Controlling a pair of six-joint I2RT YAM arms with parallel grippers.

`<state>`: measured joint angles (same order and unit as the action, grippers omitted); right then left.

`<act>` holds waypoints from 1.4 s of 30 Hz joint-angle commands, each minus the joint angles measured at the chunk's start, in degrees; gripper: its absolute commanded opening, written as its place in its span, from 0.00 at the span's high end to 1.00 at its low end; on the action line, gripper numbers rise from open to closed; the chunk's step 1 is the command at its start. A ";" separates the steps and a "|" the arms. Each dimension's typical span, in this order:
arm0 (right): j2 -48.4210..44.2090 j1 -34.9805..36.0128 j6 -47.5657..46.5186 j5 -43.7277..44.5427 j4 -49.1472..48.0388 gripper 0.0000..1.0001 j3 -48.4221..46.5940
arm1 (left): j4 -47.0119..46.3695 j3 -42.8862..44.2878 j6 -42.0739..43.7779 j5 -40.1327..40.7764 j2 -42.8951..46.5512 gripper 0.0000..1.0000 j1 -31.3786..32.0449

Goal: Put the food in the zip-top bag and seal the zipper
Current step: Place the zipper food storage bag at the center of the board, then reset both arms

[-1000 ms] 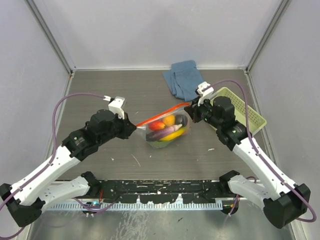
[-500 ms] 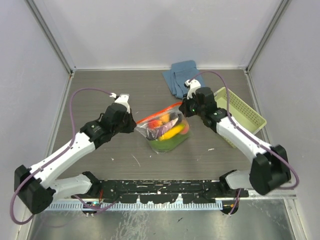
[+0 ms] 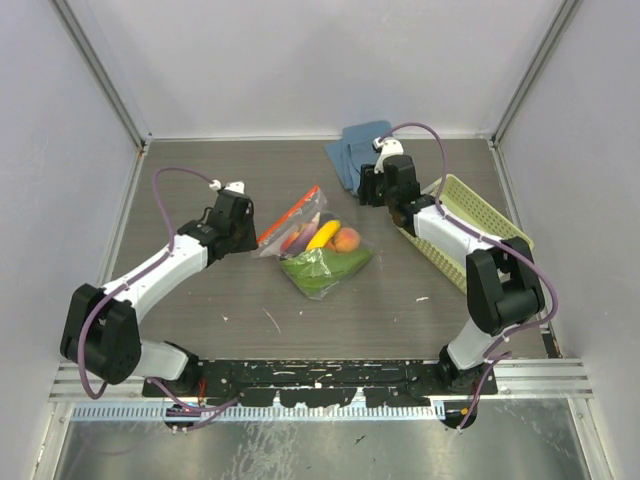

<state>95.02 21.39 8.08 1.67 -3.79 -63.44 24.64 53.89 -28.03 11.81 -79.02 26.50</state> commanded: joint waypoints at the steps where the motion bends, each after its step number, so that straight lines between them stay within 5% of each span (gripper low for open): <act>1: -7.79 -0.11 -0.30 3.18 -2.33 0.42 0.03 | -1.88 0.11 -0.63 1.55 5.50 0.53 -1.25; 12: -36.15 -0.39 0.12 14.76 6.59 0.06 13.41 | 5.96 -4.18 -3.21 4.14 34.72 0.00 -1.98; 21: -58.35 -0.42 3.70 17.58 4.43 0.00 26.26 | 1.98 -14.52 -5.94 10.37 60.00 0.02 -1.98; 28: -64.87 -0.44 3.68 19.99 0.11 0.00 32.57 | -2.33 -24.53 -7.29 13.82 74.88 0.02 -1.98; 42: -65.44 -0.41 3.68 20.55 -2.90 0.00 35.76 | -2.85 -26.06 -5.77 15.29 76.29 0.02 -1.98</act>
<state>30.00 21.12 11.18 20.95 -2.66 -27.20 26.13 27.20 -34.48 26.33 -2.17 24.73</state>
